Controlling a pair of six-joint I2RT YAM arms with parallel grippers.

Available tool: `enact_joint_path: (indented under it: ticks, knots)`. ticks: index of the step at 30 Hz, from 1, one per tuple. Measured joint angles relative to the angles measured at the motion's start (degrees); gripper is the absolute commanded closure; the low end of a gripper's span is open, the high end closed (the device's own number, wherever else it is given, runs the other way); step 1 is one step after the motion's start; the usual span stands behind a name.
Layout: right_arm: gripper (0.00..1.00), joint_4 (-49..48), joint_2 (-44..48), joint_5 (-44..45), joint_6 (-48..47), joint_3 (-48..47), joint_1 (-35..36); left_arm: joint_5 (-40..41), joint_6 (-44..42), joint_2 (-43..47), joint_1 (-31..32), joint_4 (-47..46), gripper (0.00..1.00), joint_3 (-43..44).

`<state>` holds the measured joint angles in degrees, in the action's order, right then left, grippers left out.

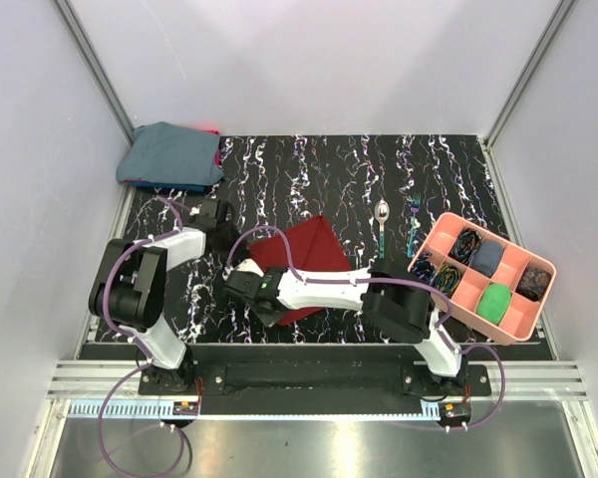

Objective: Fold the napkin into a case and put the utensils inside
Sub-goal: Turn over the upper triangle folded napkin at the center of the board.

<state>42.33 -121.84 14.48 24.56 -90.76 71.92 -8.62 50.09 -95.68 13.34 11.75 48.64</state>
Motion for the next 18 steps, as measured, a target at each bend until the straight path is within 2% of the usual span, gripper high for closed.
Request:
enact_joint_path:
  ticks: [2, 10, 18]
  knots:
    - [1.0, 0.59, -0.09, 1.16, 0.28, -0.33, 0.09, -0.44, 0.17, 0.09, -0.17, -0.57, 1.0, -0.33]
    - [1.0, 5.35, -1.03, 1.27, -0.5, -4.76, 0.13, -3.41, 0.76, 1.95, -3.21, -0.52, 1.0, -2.25]
    - [1.0, 7.23, -1.05, -5.01, -2.54, -15.85, 0.13, -4.57, -1.38, 14.34, -11.63, 8.92, 1.0, -2.16]
